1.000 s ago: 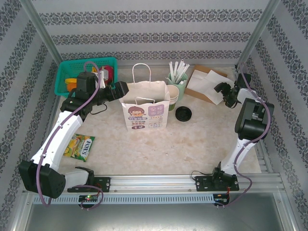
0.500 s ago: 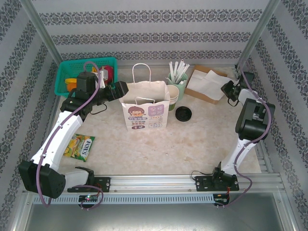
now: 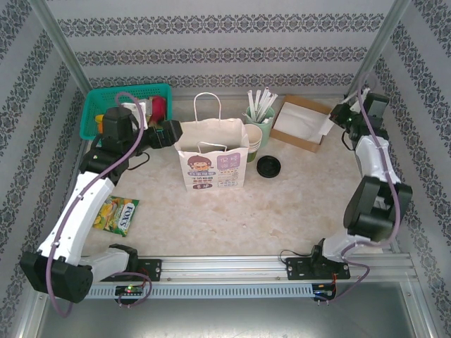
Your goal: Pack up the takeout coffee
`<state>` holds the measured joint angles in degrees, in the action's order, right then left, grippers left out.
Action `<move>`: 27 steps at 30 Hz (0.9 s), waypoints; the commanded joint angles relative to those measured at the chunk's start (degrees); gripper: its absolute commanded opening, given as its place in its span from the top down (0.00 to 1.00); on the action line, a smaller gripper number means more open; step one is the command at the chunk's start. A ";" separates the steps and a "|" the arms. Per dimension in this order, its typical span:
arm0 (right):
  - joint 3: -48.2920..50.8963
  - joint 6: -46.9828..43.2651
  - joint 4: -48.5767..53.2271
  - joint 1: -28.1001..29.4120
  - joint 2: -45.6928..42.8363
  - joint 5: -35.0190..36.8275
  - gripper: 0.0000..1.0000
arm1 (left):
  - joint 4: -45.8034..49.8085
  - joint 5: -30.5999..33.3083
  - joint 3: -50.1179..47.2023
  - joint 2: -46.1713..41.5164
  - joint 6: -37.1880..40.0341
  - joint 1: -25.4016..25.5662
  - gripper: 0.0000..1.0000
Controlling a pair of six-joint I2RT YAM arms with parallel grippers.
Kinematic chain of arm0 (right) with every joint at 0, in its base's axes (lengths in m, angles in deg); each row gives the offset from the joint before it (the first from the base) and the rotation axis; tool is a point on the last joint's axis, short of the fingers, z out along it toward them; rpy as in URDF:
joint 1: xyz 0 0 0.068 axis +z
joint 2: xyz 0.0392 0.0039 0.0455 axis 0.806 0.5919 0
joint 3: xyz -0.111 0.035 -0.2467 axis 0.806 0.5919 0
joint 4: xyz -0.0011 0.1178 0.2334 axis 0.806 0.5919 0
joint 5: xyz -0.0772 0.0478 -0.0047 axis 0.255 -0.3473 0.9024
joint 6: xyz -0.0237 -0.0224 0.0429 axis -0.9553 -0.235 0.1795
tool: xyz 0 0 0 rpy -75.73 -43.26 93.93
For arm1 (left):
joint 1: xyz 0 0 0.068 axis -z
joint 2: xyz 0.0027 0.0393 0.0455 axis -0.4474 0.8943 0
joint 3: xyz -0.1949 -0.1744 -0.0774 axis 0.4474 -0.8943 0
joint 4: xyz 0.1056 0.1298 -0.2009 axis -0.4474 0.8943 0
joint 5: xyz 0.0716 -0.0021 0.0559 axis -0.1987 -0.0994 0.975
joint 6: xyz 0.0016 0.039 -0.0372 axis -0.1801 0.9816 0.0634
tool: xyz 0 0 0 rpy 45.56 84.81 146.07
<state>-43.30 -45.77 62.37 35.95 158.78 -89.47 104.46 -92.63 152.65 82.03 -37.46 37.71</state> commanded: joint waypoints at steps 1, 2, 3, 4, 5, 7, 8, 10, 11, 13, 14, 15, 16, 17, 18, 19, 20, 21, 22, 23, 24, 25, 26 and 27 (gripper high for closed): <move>0.50 -5.78 0.80 3.90 -8.69 -4.06 1.00 | -5.02 0.57 2.58 -2.83 9.82 -0.34 0.00; 0.59 -6.53 0.84 4.94 -10.94 -4.87 1.00 | -7.16 -1.56 2.57 -3.42 11.28 -0.33 0.00; 0.52 -7.23 0.89 6.18 -12.64 -5.43 1.00 | -9.13 -3.52 2.54 -3.76 12.43 -0.34 0.00; 0.30 -8.33 1.21 7.38 -14.51 -6.49 1.00 | -11.70 -5.52 2.46 -4.05 13.63 -0.24 0.00; 0.09 -9.40 1.25 8.70 -16.25 -7.70 1.00 | -13.84 -8.11 2.43 -4.20 14.88 -0.23 0.00; -0.47 -11.40 1.28 11.54 -18.95 -9.97 1.00 | -16.88 -13.09 2.82 -3.71 18.03 0.11 0.00; -1.07 -12.79 1.64 13.26 -20.11 -11.26 1.00 | -17.60 -15.84 3.54 -3.12 20.13 0.59 0.00; -2.60 -15.58 2.99 17.03 -21.68 -12.38 1.00 | -16.77 -20.09 5.67 -1.66 25.38 2.19 0.00; -3.80 -17.55 4.36 19.09 -22.23 -12.94 1.00 | -15.29 -22.02 7.19 -0.68 28.49 3.15 0.00; -6.17 -20.90 6.95 23.21 -22.81 -13.21 1.00 | -11.34 -24.98 10.67 1.64 35.58 5.37 0.00; -7.19 -22.27 7.68 25.39 -22.91 -13.87 1.00 | -8.81 -26.66 12.84 3.14 38.98 6.47 0.00; -7.91 -23.14 7.90 27.10 -22.95 -14.40 1.00 | -6.90 -28.69 14.70 4.36 41.81 7.35 0.00; -8.70 -24.12 7.92 28.96 -22.84 -14.93 1.00 | -5.21 -31.37 16.85 5.91 44.42 8.10 0.00; -9.62 -25.41 8.18 30.92 -22.59 -15.26 1.00 | -3.92 -34.03 18.88 7.42 46.30 8.73 0.00; -10.74 -27.03 9.00 32.84 -22.19 -15.35 1.00 | -2.38 -36.39 21.12 9.04 48.00 9.13 0.00; -11.89 -28.27 9.59 34.51 -21.70 -15.52 1.00 | -0.69 -38.26 23.30 10.36 49.65 9.54 0.00; -13.12 -29.43 10.14 36.14 -20.98 -15.82 1.00 | 1.38 -39.85 25.79 11.83 51.28 9.98 0.00; -14.25 -30.30 10.78 37.31 -20.34 -16.33 1.00 | 3.08 -40.81 28.19 13.38 52.74 10.41 0.00; -15.40 -31.04 11.28 38.37 -19.57 -16.98 1.00 | 4.12 -41.36 29.93 14.43 53.74 10.66 0.00; -16.66 -31.39 11.59 39.49 -18.75 -17.56 1.00 | 4.90 -41.98 31.45 15.50 54.88 10.92 0.01; -17.80 -31.68 11.75 40.53 -17.70 -18.01 1.00 | 5.29 -42.72 32.57 16.31 55.97 11.24 0.00; -18.75 -32.02 11.82 41.38 -16.90 -18.38 1.00 | 5.65 -43.22 33.41 16.87 57.16 11.49 0.00; -19.74 -32.38 11.83 42.40 -16.00 -18.56 1.00 | 5.85 -43.37 34.12 17.49 58.35 11.85 0.00; -20.60 -32.72 11.99 43.29 -15.21 -18.62 1.00 | 5.81 -43.30 34.58 18.01 59.40 12.13 0.00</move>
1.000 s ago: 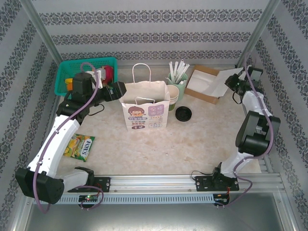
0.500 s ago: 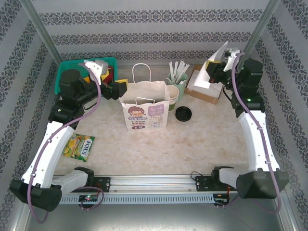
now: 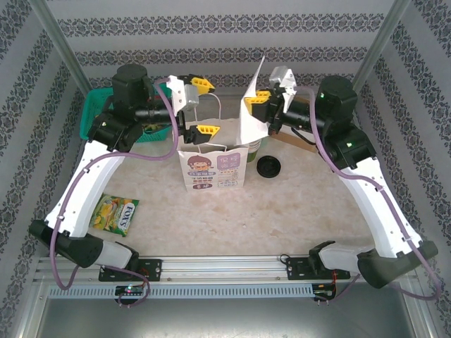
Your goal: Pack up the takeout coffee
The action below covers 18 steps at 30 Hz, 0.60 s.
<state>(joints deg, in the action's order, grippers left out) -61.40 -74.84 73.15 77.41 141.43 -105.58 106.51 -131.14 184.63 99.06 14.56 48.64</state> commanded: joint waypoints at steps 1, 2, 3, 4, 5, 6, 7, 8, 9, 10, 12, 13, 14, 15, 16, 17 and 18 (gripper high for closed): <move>-3.59 -4.48 1.78 2.88 2.97 -2.51 1.00 | 3.71 -4.61 3.23 1.48 8.61 1.44 0.00; -4.66 -5.26 2.33 3.83 3.92 -2.28 1.00 | 3.46 -4.27 3.69 1.93 9.40 1.65 0.00; -5.57 -5.80 2.90 4.58 4.66 -2.16 1.00 | 3.01 -4.16 4.11 2.34 9.72 1.74 0.00; -6.66 -6.41 3.55 5.33 5.58 -2.52 1.00 | 2.28 -4.16 4.48 2.63 10.05 1.69 0.00; -7.77 -6.75 4.25 6.09 6.48 -3.04 1.00 | 1.55 -3.81 4.90 3.10 10.10 1.71 0.00; -8.58 -7.06 4.82 6.62 7.20 -3.60 1.00 | 0.92 -3.14 5.34 3.52 10.06 1.75 0.00; -9.67 -7.20 5.16 7.19 7.96 -4.78 1.00 | 0.65 -2.31 6.10 4.23 10.10 1.72 0.00; -10.48 -7.29 5.25 7.63 8.45 -6.10 1.00 | 0.82 -1.44 7.03 5.07 10.14 1.70 0.00; -11.13 -7.32 5.18 7.91 8.90 -7.27 1.00 | 1.43 -1.10 7.96 5.79 10.36 1.67 0.00; -11.81 -7.21 4.97 8.01 9.23 -8.55 1.00 | 2.74 -1.38 9.19 6.71 10.98 1.67 0.00; -13.45 -6.77 4.57 8.07 10.13 -10.64 1.00 | 6.85 -3.67 12.08 8.68 13.01 1.69 0.00; -14.10 -6.68 4.50 7.94 10.38 -11.36 1.00 | 9.01 -4.80 13.33 9.51 14.21 1.67 0.00; -14.87 -6.40 4.11 7.78 10.62 -12.38 1.00 | 11.05 -5.52 14.49 10.27 15.23 1.67 0.01; -15.45 -5.96 3.59 7.61 10.82 -13.50 1.00 | 12.09 -5.38 15.08 10.84 15.81 1.67 0.00; -15.96 -5.53 3.10 7.35 10.85 -14.55 1.00 | 12.48 -4.97 15.09 11.11 16.17 1.67 0.02; -16.29 -4.99 2.42 7.00 10.63 -15.67 1.00 | 13.35 -4.38 15.01 11.25 17.05 1.67 0.06; -16.69 -4.75 2.16 6.60 10.37 -16.10 1.00 | 14.06 -3.70 14.90 11.34 17.55 1.46 0.10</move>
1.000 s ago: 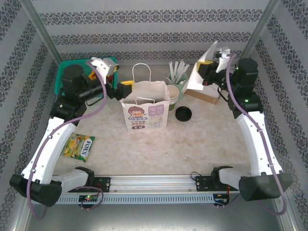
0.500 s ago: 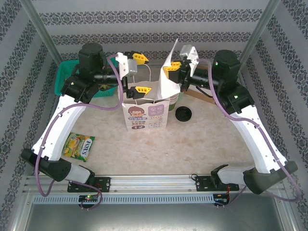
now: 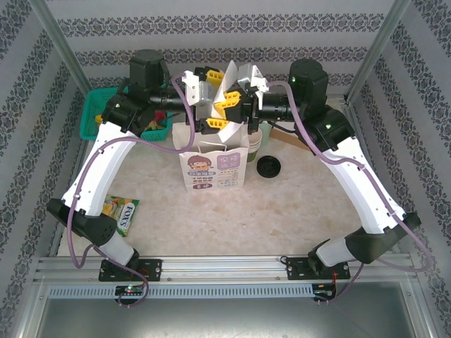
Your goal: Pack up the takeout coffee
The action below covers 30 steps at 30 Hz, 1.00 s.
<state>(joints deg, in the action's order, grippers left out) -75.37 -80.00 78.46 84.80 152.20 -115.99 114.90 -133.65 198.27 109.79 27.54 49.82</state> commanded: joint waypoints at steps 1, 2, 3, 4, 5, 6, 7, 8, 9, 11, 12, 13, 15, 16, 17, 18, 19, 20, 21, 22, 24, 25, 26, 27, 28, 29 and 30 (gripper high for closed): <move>-2.80 0.63 -3.30 -1.23 -0.81 -5.52 1.00 | 5.93 -0.96 1.04 0.61 4.54 0.14 0.13; -2.66 0.73 -3.41 -1.90 -1.38 -5.09 1.00 | 6.22 -1.01 0.78 0.55 4.42 -0.35 0.20; -2.35 0.85 -3.69 -2.57 -1.82 -4.43 1.00 | 6.36 -1.27 0.54 0.45 4.06 -0.81 0.30; -1.97 1.02 -3.66 -3.27 -2.10 -4.03 1.00 | 6.35 -1.30 0.36 0.32 3.83 -1.14 0.40; -1.64 1.41 -3.85 -3.96 -2.35 -3.93 1.00 | 6.17 -1.17 0.02 -0.03 3.56 -1.28 0.54; -1.22 1.80 -3.87 -4.60 -2.52 -3.85 1.00 | 5.84 -1.04 -0.50 -0.46 3.43 -1.44 0.64; -0.65 2.19 -3.99 -4.97 -2.73 -3.69 1.00 | 5.52 -0.91 -1.07 -0.87 3.52 -1.43 0.70; -0.03 2.34 -3.94 -5.24 -2.90 -2.90 1.00 | 5.28 -0.86 -1.65 -1.26 3.49 -1.50 0.76; 0.95 2.26 -3.95 -5.46 -3.21 -1.77 1.00 | 5.05 -0.62 -1.99 -1.63 3.49 -1.52 0.82; 3.20 2.54 -4.45 -6.24 -4.35 0.94 0.90 | 5.08 -0.04 -2.17 -2.02 3.17 -1.65 0.92; 4.53 3.06 -4.98 -6.70 -4.97 2.85 0.70 | 5.06 0.39 -2.21 -2.13 2.93 -1.73 0.97; 5.70 3.54 -5.33 -7.31 -5.74 3.84 0.54 | 4.89 0.74 -2.30 -2.28 2.69 -1.79 1.00; 8.48 4.45 -5.49 -8.93 -7.73 5.29 0.25 | 4.88 0.99 -2.50 -2.45 2.48 -1.90 1.00; 10.17 4.69 -5.60 -9.68 -8.54 5.92 0.17 | 4.84 0.99 -2.71 -2.62 2.40 -1.99 1.00; 12.34 4.74 -5.58 -10.49 -9.71 6.61 0.11 | 4.78 0.91 -2.81 -2.72 2.32 -2.02 1.00; 14.44 5.07 -5.66 -11.30 -10.56 7.24 0.03 | 4.71 0.75 -3.04 -2.94 2.22 -2.03 1.00; 16.13 5.35 -5.72 -12.16 -11.31 6.95 0.02 | 4.45 0.53 -3.27 -3.00 1.98 -1.98 1.00; 17.77 5.84 -5.68 -13.16 -11.70 5.60 0.02 | 4.20 0.28 -3.42 -3.21 1.78 -2.02 1.00; 18.93 6.41 -5.60 -13.99 -11.85 3.68 0.02 | 4.11 -0.17 -3.46 -3.22 1.69 -2.07 1.00; 19.62 6.79 -5.54 -14.40 -11.75 2.10 0.02 | 4.11 -0.53 -3.46 -3.32 1.61 -2.13 1.00; 20.09 6.70 -4.98 -14.57 -10.82 -1.21 0.02 | 4.13 -1.19 -3.37 -3.30 1.35 -2.12 1.00; 19.88 6.77 -5.01 -14.55 -10.33 -2.83 0.02 | 4.04 -1.51 -3.38 -3.34 1.27 -2.14 1.00; 19.46 6.95 -5.27 -14.36 -9.68 -4.72 0.02 | 3.89 -1.69 -3.33 -3.30 1.02 -2.11 1.00; 18.77 6.95 -5.46 -14.00 -8.95 -6.40 0.02 | 3.70 -1.74 -3.33 -3.20 0.67 -2.13 1.00; 18.16 6.65 -5.66 -13.59 -8.43 -7.57 0.02 | 3.49 -1.74 -3.23 -3.12 0.35 -2.15 1.00; 17.39 5.91 -5.53 -13.03 -7.90 -8.45 0.02 | 3.41 -1.65 -3.07 -3.04 -0.01 -2.10 1.00; 16.82 4.96 -5.36 -12.23 -7.66 -8.97 0.02 | 3.35 -1.65 -2.90 -2.84 -0.22 -2.14 1.00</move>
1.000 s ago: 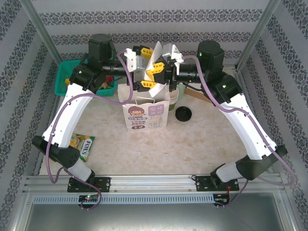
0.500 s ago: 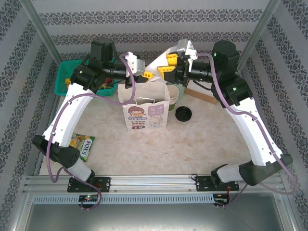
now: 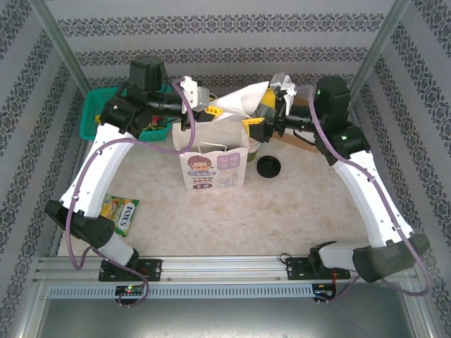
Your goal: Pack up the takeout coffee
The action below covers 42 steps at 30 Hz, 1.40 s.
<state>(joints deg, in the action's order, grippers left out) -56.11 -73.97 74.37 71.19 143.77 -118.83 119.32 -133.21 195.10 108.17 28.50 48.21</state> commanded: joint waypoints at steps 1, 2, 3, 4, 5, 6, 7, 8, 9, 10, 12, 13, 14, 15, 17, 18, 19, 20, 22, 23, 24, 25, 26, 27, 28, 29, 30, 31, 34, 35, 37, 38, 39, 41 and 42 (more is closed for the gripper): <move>-2.75 -1.78 -1.18 1.95 1.05 -6.51 0.02 | -1.12 -1.95 0.45 -1.12 -1.49 -0.51 1.00; -2.94 -2.62 -1.11 2.61 1.15 -6.53 0.02 | -1.08 -1.74 0.74 -0.85 -1.99 -0.46 1.00; -2.91 -3.38 -1.23 3.10 1.07 -6.06 0.02 | -1.01 -1.58 1.03 -0.69 -2.46 -0.49 1.00; -2.95 -3.98 -1.34 3.58 0.97 -5.42 0.03 | -0.78 -1.47 1.31 -0.51 -2.76 -0.51 1.00; -2.95 -4.58 -1.49 3.91 0.89 -4.50 0.03 | -0.28 -1.43 1.71 -0.32 -2.79 -0.45 1.00; -2.95 -4.72 -2.15 4.30 0.76 -3.45 0.04 | 0.21 -1.47 1.89 -0.19 -2.63 -0.50 1.00; -3.24 -4.86 -2.55 4.57 0.95 -2.96 0.05 | 0.59 -1.45 1.99 -0.14 -2.48 -0.48 1.00; -3.85 -5.00 -2.56 4.91 1.18 -2.61 0.07 | 0.83 -1.47 1.90 -0.09 -2.30 -0.51 1.00; -4.63 -5.22 -2.46 5.18 1.56 -2.37 0.11 | 1.11 -1.47 1.90 -0.14 -2.21 -0.51 1.00; -5.42 -5.50 -2.09 5.40 1.83 -2.27 0.15 | 1.27 -1.47 1.94 -0.14 -2.17 -0.51 1.00; -6.98 -5.62 -1.68 5.55 2.61 -2.12 0.28 | 1.47 -1.68 1.93 -0.23 -2.09 -0.53 1.00; -7.39 -5.49 -1.79 5.60 2.83 -2.26 0.36 | 1.48 -1.89 2.05 -0.23 -2.08 -0.47 1.00; -7.80 -5.21 -2.04 5.65 3.04 -2.35 0.47 | 1.49 -1.91 1.98 -0.23 -2.00 -0.51 1.00; -8.07 -5.01 -2.23 5.71 3.14 -2.16 0.59 | 1.52 -1.91 1.94 -0.15 -1.99 -0.49 1.00; -8.22 -4.89 -2.54 5.86 3.17 -1.71 0.80 | 1.65 -1.70 1.90 -0.19 -1.91 -0.53 0.94; -8.22 -4.96 -2.67 6.07 3.04 -1.14 0.88 | 1.70 -1.40 1.85 -0.22 -2.07 -0.54 0.90; -8.15 -5.11 -2.68 6.23 3.09 -0.43 0.94 | 1.90 -1.15 1.80 -0.30 -2.19 -0.70 0.88; -8.13 -5.26 -2.57 6.39 3.06 0.10 0.98 | 2.21 -1.08 1.53 -0.43 -2.10 -0.76 0.86; -8.13 -5.68 -2.46 6.43 3.17 0.99 1.00 | 2.41 -0.86 0.18 -1.13 -1.91 -1.20 0.82; -8.26 -5.78 -2.35 6.44 3.26 1.30 1.00 | 2.25 -0.69 -0.75 -1.59 -1.91 -1.44 0.81; -8.37 -6.09 -2.33 6.43 3.34 1.65 1.00 | 1.58 -0.39 -2.15 -2.24 -2.19 -1.74 0.81; -8.48 -6.29 -2.12 6.30 3.35 1.94 1.00 | 0.37 0.06 -3.62 -3.04 -2.93 -2.09 0.80; -8.65 -6.32 -2.13 6.19 3.34 1.90 1.00 | -0.84 0.40 -5.22 -3.77 -3.81 -2.39 0.80; -8.98 -6.32 -1.99 5.89 3.43 1.65 1.00 | -2.24 0.74 -7.14 -4.68 -4.62 -2.97 0.79; -9.18 -6.32 -1.78 5.58 3.37 1.53 1.00 | -3.47 0.97 -8.98 -5.55 -5.31 -3.66 0.78; -9.36 -6.23 -1.63 5.24 3.35 1.50 1.00 | -4.36 1.20 -10.43 -6.27 -5.85 -4.25 0.77; -9.53 -6.23 -1.40 4.90 3.35 1.51 1.00 | -5.30 1.51 -12.01 -6.99 -6.50 -4.98 0.76; -9.71 -6.23 -1.01 4.40 3.44 1.52 1.00 | -5.89 1.82 -13.31 -7.66 -7.03 -5.68 0.75; -10.56 -6.99 1.72 3.25 4.33 1.55 1.00 | -6.32 2.98 -15.94 -9.27 -7.53 -7.40 0.74; -10.67 -7.25 2.45 3.05 4.71 1.51 1.00 | -6.44 3.22 -16.67 -9.72 -7.70 -7.88 0.74; -10.76 -8.01 4.01 2.72 5.48 1.68 1.00 | -8.74 3.98 -19.03 -11.22 -9.75 -9.21 0.73; -10.83 -8.58 4.91 2.66 5.91 1.93 1.00 | -11.30 4.54 -20.40 -11.97 -11.64 -9.84 0.71; -11.16 -9.10 6.04 2.67 6.53 2.39 1.00 | -15.23 6.16 -22.62 -13.15 -14.86 -10.40 0.65; -11.70 -9.05 7.24 2.77 7.73 2.00 1.00 | -21.93 11.93 -26.24 -15.42 -20.87 -10.67 0.52; -12.11 -9.17 7.94 3.02 8.35 2.20 1.00 | -25.80 15.76 -28.08 -16.78 -24.50 -10.59 0.43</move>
<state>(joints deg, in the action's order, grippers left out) -66.36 -81.38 79.18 74.09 150.57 -116.82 105.88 -124.56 169.79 94.75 14.29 38.17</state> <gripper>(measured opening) 0.072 0.536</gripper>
